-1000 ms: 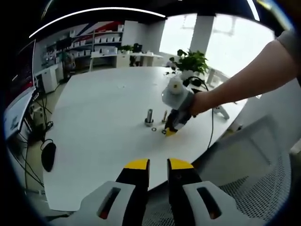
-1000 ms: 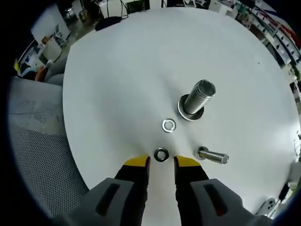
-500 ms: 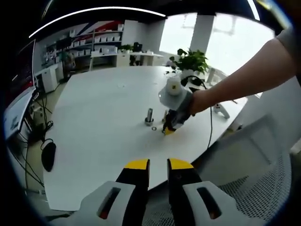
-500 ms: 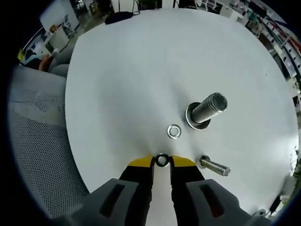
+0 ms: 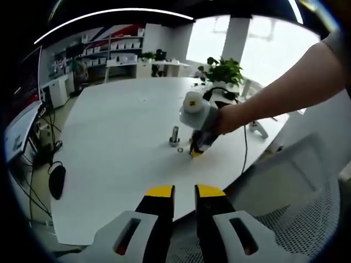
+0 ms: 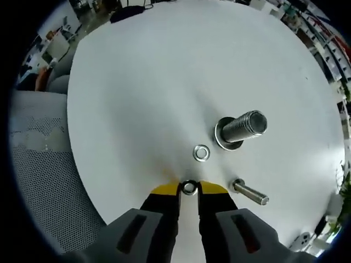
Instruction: Place the washer onto the threaded stud by aligning its center hole with the stud, sliding it down to the base, and recovering from edge contact or off-axis alignment until the washer reaches the visible bottom stop.
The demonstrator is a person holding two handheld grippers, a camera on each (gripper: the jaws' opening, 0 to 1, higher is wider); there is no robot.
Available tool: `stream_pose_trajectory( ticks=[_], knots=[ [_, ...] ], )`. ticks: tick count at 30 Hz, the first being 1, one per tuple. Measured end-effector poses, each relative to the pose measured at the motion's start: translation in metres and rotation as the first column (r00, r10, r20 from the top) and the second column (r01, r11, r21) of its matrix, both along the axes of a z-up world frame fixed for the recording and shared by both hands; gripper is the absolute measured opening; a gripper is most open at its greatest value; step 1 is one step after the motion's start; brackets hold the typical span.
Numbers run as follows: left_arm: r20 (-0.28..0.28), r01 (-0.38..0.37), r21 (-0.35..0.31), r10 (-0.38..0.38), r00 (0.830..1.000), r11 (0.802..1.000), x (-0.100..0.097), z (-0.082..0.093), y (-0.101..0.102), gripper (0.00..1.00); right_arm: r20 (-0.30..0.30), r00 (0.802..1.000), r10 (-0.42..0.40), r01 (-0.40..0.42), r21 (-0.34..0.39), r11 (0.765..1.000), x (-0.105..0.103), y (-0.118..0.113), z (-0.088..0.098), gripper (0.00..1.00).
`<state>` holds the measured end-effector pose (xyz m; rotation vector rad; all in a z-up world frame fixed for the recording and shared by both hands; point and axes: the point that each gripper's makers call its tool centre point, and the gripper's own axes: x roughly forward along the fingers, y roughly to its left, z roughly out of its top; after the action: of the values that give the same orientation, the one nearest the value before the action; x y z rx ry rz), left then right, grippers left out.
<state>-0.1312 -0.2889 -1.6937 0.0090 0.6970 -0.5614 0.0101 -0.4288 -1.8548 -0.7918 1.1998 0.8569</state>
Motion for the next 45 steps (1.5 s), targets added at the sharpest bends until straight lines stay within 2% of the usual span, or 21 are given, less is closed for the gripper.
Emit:
stream_pose_trajectory(
  ticks=[4, 6, 7, 8, 9, 10, 15, 17, 19, 22, 24, 27, 30, 32, 38, 41, 45],
  knots=[
    [0.002, -0.001, -0.001, 0.001, 1.000, 1.000, 0.000, 0.000, 0.000, 0.12, 0.041, 0.999, 0.009, -0.011, 0.041, 0.999, -0.002, -0.001, 0.002, 0.14],
    [0.001, 0.000, 0.000, 0.000, 1.000, 1.000, 0.000, 0.000, 0.000, 0.12, 0.061, 0.998, -0.013, 0.009, 0.070, 0.998, -0.001, -0.002, 0.003, 0.14],
    [0.000, 0.001, 0.001, -0.001, 1.000, 1.000, 0.000, 0.000, 0.000, 0.12, 0.062, 0.998, -0.020, 0.016, 0.075, 0.997, -0.001, -0.003, 0.003, 0.02],
    [-0.001, 0.002, 0.001, -0.002, 1.000, 1.000, -0.001, 0.000, 0.000, 0.12, -0.017, 0.999, -0.037, 0.037, 0.019, 0.999, -0.017, -0.015, -0.001, 0.03],
    [-0.002, 0.001, 0.002, -0.001, 1.000, 1.000, -0.001, -0.001, 0.000, 0.12, 0.044, 0.999, -0.022, 0.019, 0.073, 0.997, -0.007, -0.009, -0.001, 0.03],
    [-0.002, 0.000, 0.002, 0.000, 1.000, 1.000, -0.001, -0.001, 0.000, 0.12, 0.053, 0.997, -0.048, 0.043, 0.089, 0.995, -0.005, -0.008, -0.001, 0.03],
    [-0.002, 0.002, 0.003, -0.002, 1.000, 1.000, 0.000, 0.000, 0.000, 0.12, 0.058, 0.998, -0.039, 0.034, 0.089, 0.995, -0.003, -0.013, 0.002, 0.03],
    [-0.001, 0.003, 0.003, -0.003, 1.000, 1.000, 0.000, 0.000, 0.000, 0.12, 0.011, 0.997, -0.075, 0.073, 0.119, 0.990, -0.006, -0.013, 0.001, 0.04],
    [0.002, 0.000, -0.001, 0.000, 1.000, 1.000, 0.000, 0.000, 0.000, 0.12, 0.037, 0.996, -0.083, 0.077, 0.142, 0.987, -0.002, -0.014, 0.007, 0.05],
    [0.000, 0.004, 0.001, -0.004, 1.000, 1.000, 0.000, 0.000, -0.001, 0.12, 0.011, 0.995, -0.102, 0.099, 0.174, 0.980, -0.006, -0.015, 0.013, 0.10],
    [0.000, 0.005, 0.001, -0.005, 1.000, 1.000, 0.000, 0.000, -0.001, 0.12, 0.015, 0.995, -0.095, 0.092, 0.170, 0.981, -0.010, -0.023, 0.016, 0.13],
    [0.000, 0.007, -0.001, -0.007, 1.000, 1.000, 0.000, 0.000, -0.001, 0.12, 0.031, 0.996, -0.089, 0.084, 0.140, 0.987, -0.011, -0.048, 0.019, 0.15],
    [0.000, 0.011, 0.000, -0.011, 1.000, 1.000, 0.000, 0.000, -0.002, 0.12, 0.009, 0.980, -0.199, 0.195, 0.156, 0.968, -0.009, -0.073, 0.021, 0.19],
    [-0.001, 0.011, 0.001, -0.011, 1.000, 1.000, -0.001, 0.000, -0.002, 0.12, 0.016, 0.970, -0.242, 0.237, 0.152, 0.960, -0.007, -0.090, 0.023, 0.20],
    [-0.003, 0.015, 0.003, -0.015, 1.000, 1.000, -0.001, -0.001, -0.002, 0.12, 0.007, 0.971, -0.239, 0.238, 0.059, 0.969, -0.024, -0.137, 0.017, 0.22],
    [-0.009, 0.018, 0.005, -0.018, 1.000, 1.000, -0.002, -0.002, -0.002, 0.12, 0.014, 0.973, -0.232, 0.231, 0.060, 0.971, -0.034, -0.146, 0.014, 0.23],
    [-0.010, 0.018, 0.006, -0.018, 1.000, 1.000, -0.002, -0.002, -0.002, 0.12, 0.003, 0.971, -0.241, 0.240, 0.025, 0.970, -0.043, -0.161, 0.005, 0.23]
  ],
)
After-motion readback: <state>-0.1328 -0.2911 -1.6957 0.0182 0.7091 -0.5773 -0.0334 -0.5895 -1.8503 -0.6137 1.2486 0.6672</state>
